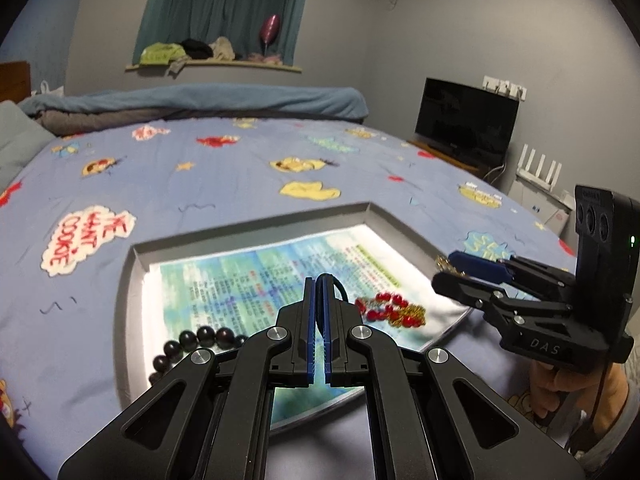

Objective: Organize jewelry
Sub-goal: 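Grasp the black hair tie with the left tool while the right tool carries the gold brooch to the box, then release the hair tie and gold brooch into the box with both tools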

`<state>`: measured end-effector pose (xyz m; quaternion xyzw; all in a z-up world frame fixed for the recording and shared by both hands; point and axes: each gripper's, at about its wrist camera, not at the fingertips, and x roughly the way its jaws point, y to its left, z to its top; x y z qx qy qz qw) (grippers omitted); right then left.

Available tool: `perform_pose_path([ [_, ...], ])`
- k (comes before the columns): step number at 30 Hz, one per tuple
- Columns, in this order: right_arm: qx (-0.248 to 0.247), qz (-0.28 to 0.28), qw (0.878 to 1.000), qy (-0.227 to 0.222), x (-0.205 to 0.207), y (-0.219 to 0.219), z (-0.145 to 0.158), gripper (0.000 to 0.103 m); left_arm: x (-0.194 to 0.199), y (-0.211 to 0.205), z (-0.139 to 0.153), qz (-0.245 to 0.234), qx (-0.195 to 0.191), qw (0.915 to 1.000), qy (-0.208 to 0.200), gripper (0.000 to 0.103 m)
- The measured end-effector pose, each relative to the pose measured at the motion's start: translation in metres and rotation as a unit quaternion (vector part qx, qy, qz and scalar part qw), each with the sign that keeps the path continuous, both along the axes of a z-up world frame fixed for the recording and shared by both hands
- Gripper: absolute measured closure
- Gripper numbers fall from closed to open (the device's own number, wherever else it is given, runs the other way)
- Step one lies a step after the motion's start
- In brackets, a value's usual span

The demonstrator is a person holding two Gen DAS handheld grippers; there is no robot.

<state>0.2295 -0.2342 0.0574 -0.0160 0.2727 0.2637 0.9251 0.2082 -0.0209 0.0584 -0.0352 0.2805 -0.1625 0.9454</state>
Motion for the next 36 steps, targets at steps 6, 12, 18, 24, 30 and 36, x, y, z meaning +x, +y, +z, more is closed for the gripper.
perform_pose_path([
  [6,-0.005,-0.010,1.000,0.027,0.014,0.001,-0.012,0.062,0.004,-0.006,-0.013,-0.003,0.017,0.9995,0.028,0.099],
  [12,-0.015,-0.015,0.999,0.035,0.016,0.003,-0.017,0.062,0.008,-0.006,-0.021,0.001,0.028,0.9984,0.050,0.099],
  [18,-0.030,-0.013,0.999,0.035,0.015,0.008,-0.020,0.062,0.011,-0.009,-0.028,-0.002,0.038,0.9970,0.068,0.099],
  [24,-0.035,-0.012,0.999,0.036,0.016,0.011,-0.022,0.062,0.011,-0.010,-0.030,0.008,0.047,0.9966,0.068,0.098],
  [30,-0.036,-0.009,0.999,0.031,0.013,0.011,-0.021,0.060,0.007,-0.008,-0.028,0.014,0.048,0.9969,0.061,0.075],
  [36,-0.017,-0.010,1.000,0.011,0.004,0.004,-0.014,0.054,0.001,-0.004,-0.024,0.011,0.036,0.9979,0.053,0.063],
])
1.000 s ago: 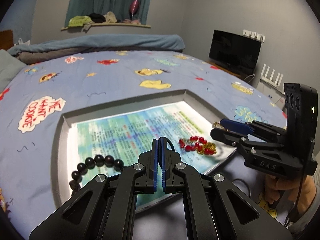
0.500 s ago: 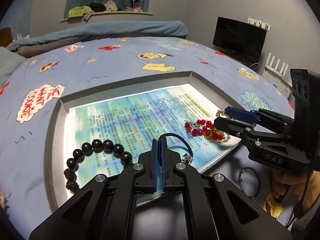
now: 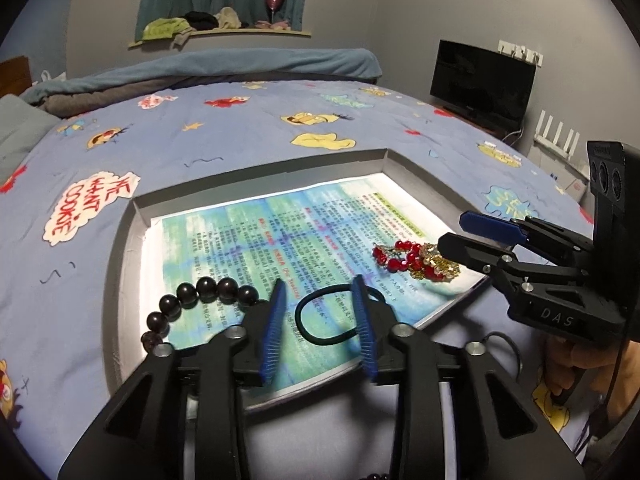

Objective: Organize jewelry
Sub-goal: 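Release the hair tie and gold brooch into the box with both tools, then grasp the pink beaded bracelet with the left tool while the right tool grasps the silver hoop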

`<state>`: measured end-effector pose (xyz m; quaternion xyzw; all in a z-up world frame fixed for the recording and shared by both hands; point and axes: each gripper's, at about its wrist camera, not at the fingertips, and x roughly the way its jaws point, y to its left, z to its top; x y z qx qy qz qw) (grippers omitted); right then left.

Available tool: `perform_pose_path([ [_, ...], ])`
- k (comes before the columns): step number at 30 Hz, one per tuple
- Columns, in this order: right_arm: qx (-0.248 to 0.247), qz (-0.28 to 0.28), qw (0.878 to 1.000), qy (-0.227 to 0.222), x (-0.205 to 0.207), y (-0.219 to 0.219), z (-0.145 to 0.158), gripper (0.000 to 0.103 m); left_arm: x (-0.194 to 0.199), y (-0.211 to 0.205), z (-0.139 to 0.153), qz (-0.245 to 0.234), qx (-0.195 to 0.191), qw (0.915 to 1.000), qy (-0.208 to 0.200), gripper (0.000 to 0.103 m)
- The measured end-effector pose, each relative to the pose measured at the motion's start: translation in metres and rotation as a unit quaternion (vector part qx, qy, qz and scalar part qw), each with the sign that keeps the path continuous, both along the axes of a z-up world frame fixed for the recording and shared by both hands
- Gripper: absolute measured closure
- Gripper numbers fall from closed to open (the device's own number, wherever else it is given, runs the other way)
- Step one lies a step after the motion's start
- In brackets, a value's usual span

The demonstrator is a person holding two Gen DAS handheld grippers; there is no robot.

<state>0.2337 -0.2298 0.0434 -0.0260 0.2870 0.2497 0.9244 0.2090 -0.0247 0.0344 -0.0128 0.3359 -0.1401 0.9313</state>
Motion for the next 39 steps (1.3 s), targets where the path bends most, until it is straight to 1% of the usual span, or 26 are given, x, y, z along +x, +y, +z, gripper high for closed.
perform_pose_path([
  [2,0.008,0.000,1.000,-0.007,-0.005,-0.004,0.003,0.054,-0.004,0.002,0.003,-0.001,-0.007,1.0000,-0.006,0.050],
  [4,0.011,0.002,1.000,-0.012,-0.011,-0.007,0.005,0.054,-0.009,0.005,0.006,0.000,-0.014,0.9998,-0.012,0.044],
  [13,0.003,0.016,0.999,-0.033,-0.048,-0.012,0.010,0.053,-0.033,0.012,0.014,-0.005,-0.011,0.9995,-0.030,0.033],
  [17,0.007,0.025,0.999,-0.031,-0.062,-0.016,0.009,0.053,-0.048,0.023,0.015,-0.005,-0.006,0.9993,-0.036,0.032],
  [21,0.016,0.031,0.999,-0.009,-0.067,-0.022,0.002,0.053,-0.061,0.036,0.011,-0.008,-0.006,0.9995,-0.031,0.032],
  [23,0.016,0.032,0.999,-0.002,-0.069,-0.023,-0.001,0.050,-0.067,0.042,0.009,-0.009,-0.007,0.9996,-0.027,0.032],
  [29,0.004,0.046,0.999,-0.002,-0.081,-0.018,-0.007,0.045,-0.090,0.064,-0.003,-0.005,-0.012,0.9998,-0.012,0.032],
  [33,-0.005,0.051,0.999,0.000,-0.085,-0.015,-0.010,0.045,-0.111,0.072,-0.011,-0.004,-0.005,1.0000,-0.007,0.032],
  [36,-0.008,0.054,0.999,0.004,-0.088,-0.013,-0.012,0.045,-0.127,0.075,-0.015,-0.008,-0.008,0.9999,-0.005,0.032],
  [39,-0.016,0.056,0.998,0.004,-0.092,-0.010,-0.016,0.045,-0.133,0.078,-0.019,-0.012,-0.006,0.9999,0.002,0.034],
])
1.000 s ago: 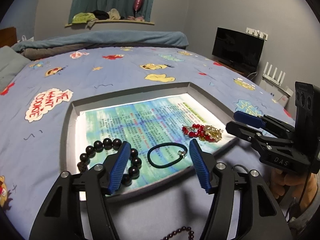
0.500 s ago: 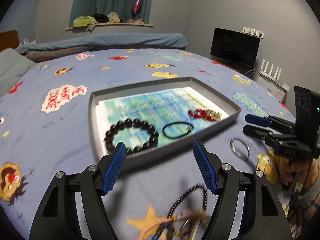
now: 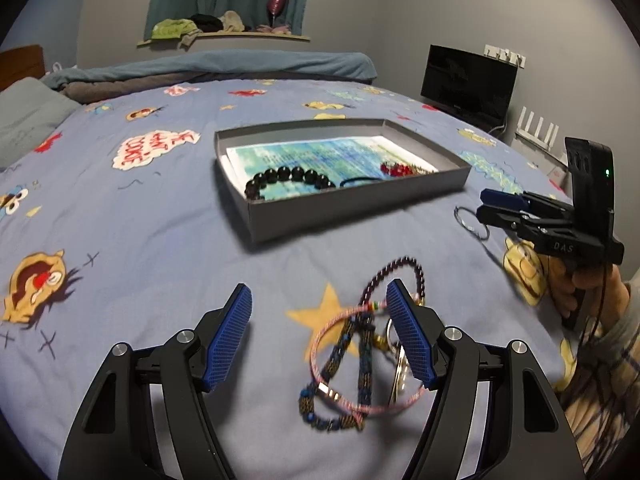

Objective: Organize jewelry
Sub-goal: 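Grasp the pink beaded bracelet with the left tool while the right tool grasps the silver hoop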

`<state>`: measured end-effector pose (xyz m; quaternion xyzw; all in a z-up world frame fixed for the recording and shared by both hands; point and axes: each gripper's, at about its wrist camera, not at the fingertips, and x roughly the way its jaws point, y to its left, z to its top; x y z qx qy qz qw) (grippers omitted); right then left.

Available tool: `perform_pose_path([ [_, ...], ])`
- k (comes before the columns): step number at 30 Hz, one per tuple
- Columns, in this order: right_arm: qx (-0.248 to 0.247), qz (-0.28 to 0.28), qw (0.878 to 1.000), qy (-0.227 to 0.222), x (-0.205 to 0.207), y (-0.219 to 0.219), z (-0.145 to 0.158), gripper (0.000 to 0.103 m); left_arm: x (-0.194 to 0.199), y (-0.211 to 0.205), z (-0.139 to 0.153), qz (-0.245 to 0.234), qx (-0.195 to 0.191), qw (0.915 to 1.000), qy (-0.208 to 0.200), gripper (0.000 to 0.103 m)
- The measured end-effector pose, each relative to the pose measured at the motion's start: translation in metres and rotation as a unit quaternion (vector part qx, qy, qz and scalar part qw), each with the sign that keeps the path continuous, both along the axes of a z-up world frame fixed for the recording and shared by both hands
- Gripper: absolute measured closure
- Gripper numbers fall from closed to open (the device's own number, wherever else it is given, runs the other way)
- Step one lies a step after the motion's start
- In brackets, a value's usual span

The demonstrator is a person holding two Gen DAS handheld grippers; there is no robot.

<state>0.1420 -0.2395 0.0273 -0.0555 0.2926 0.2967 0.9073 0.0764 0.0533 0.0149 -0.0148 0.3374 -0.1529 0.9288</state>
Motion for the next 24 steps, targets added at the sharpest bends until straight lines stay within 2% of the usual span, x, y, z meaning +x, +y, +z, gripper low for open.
perform_pose_path([
  [2,-0.005,0.001,1.000,-0.003,-0.003,0.001,-0.001,0.045,0.001,0.002,-0.005,-0.006,-0.001,0.9999,0.014,0.048],
  [3,-0.005,0.001,1.000,-0.004,-0.004,0.001,-0.001,0.045,0.001,0.002,-0.007,-0.008,-0.001,0.9998,0.018,0.051],
  [5,-0.004,0.001,1.000,-0.004,-0.003,0.001,-0.001,0.045,0.002,0.004,-0.011,-0.013,0.003,0.9996,0.027,0.067],
  [12,-0.005,-0.001,1.000,0.002,-0.001,0.001,-0.002,0.045,0.000,0.000,-0.017,-0.020,0.023,0.9989,0.036,0.081],
  [17,-0.010,0.004,1.000,0.005,-0.001,0.003,-0.003,0.045,-0.002,-0.004,-0.019,-0.023,0.040,0.9983,0.035,0.098],
  [24,-0.022,0.009,1.000,0.008,0.000,0.008,-0.005,0.045,0.000,0.014,-0.008,0.031,0.023,0.9992,0.008,0.100],
])
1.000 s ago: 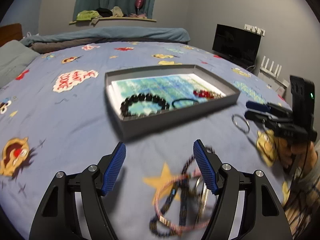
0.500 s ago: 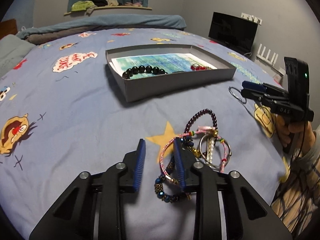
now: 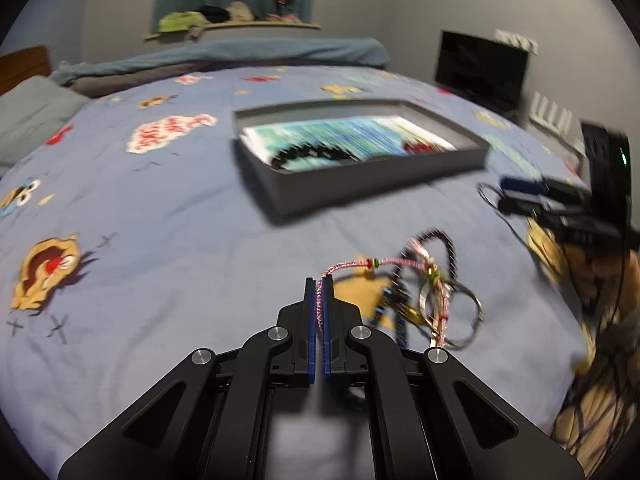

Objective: Organize jewelry
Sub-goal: 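Grasp the pink beaded bracelet with the left tool while the right tool grasps the silver hoop, then carry the pink bracelet and silver hoop into the box and open both tools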

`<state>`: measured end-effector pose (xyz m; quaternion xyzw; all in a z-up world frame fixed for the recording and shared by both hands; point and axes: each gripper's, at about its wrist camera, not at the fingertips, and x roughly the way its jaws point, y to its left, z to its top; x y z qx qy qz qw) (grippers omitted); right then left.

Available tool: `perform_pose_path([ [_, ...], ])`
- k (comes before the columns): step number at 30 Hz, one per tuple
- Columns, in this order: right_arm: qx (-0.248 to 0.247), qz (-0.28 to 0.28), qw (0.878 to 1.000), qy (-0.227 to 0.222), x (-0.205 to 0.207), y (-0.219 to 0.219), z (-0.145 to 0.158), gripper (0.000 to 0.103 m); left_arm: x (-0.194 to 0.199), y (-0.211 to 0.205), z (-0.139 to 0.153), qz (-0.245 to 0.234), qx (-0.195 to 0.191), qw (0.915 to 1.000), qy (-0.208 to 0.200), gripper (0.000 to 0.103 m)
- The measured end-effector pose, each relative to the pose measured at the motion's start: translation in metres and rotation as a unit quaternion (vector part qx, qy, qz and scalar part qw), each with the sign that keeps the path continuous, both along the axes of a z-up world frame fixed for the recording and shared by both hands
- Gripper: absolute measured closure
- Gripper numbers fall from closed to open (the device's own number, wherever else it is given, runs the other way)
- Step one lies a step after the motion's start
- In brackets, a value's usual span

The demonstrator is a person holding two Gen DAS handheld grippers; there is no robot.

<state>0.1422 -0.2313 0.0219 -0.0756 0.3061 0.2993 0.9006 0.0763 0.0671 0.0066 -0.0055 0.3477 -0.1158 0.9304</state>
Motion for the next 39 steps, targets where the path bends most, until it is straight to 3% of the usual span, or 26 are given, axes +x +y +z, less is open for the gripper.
perform_pose_path([
  [6,-0.010,-0.002,1.000,0.011,0.004,0.002,-0.004,0.045,0.006,0.015,0.000,0.030,-0.013,0.9994,0.006,0.100],
  [22,-0.010,-0.003,1.000,0.024,0.006,0.003,-0.007,0.045,0.012,0.013,-0.014,0.019,-0.007,0.9987,0.046,0.092],
  [24,-0.010,-0.001,1.000,0.024,0.006,0.003,-0.007,0.049,0.013,0.013,-0.015,0.020,-0.007,0.9986,0.048,0.092],
  [25,-0.010,0.000,1.000,0.024,0.006,0.004,-0.007,0.057,0.012,0.013,-0.014,0.020,-0.007,0.9987,0.046,0.092],
  [27,-0.010,0.000,1.000,0.021,0.005,0.004,-0.006,0.056,0.010,0.012,-0.011,0.018,-0.006,0.9992,0.036,0.093],
  [28,-0.010,0.000,1.000,0.019,0.005,0.003,-0.005,0.056,0.010,0.012,-0.009,0.019,-0.010,0.9993,0.031,0.099],
  [34,0.002,-0.002,1.000,0.005,0.002,0.000,0.002,0.057,0.003,0.020,0.014,0.016,-0.084,0.9962,-0.018,0.100],
  [39,0.018,-0.003,1.000,-0.004,0.001,-0.001,0.009,0.057,0.003,0.014,0.032,0.007,-0.109,0.9923,-0.058,0.100],
])
